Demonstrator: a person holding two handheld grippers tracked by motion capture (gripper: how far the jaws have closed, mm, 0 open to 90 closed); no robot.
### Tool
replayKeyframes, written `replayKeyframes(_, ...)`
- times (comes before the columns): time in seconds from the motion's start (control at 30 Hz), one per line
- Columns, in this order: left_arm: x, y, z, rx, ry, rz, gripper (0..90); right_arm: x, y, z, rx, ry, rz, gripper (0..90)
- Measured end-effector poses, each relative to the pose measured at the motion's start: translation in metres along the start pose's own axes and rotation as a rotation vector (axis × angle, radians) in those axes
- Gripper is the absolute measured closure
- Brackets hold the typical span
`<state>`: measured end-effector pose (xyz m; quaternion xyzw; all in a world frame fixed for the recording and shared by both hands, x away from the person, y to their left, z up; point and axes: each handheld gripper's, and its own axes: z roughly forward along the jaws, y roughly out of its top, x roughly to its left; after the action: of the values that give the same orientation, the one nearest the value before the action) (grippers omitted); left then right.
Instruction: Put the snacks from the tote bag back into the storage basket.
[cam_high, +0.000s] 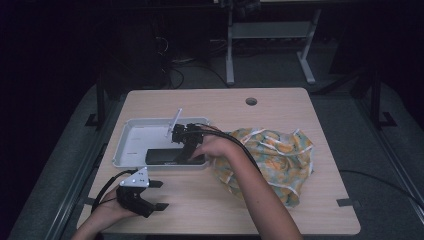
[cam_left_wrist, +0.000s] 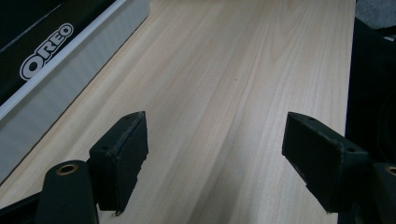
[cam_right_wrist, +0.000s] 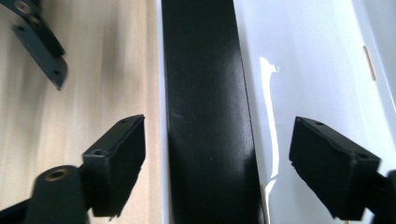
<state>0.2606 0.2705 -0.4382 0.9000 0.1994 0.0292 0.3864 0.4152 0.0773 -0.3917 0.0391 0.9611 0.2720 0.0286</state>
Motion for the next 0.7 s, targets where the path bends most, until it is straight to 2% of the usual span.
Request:
replayKeyframes(0.17, 0.001, 0.001, 0.0, 0.003, 0.003, 0.003, 22.1, 0.0, 0.0, -0.012, -0.044, -0.005, 0.018, 13.3)
replayKeyframes(0.43, 0.002, 0.003, -0.001, -0.005, 0.017, -0.009, 22.2, -0.001, -0.011, -0.034, -0.076, -0.042, 0.051, 13.2)
replayKeyframes(0.63, 0.005, 0.001, -0.001, 0.006, 0.016, -0.016, 22.2, -0.001, -0.024, -0.049, -0.114, -0.061, 0.095, 13.2)
replayKeyframes(0.7, 0.005, 0.002, 0.0, 0.008, 0.016, -0.011, 22.1, -0.002, -0.029, -0.053, -0.126, -0.062, 0.123, 13.2)
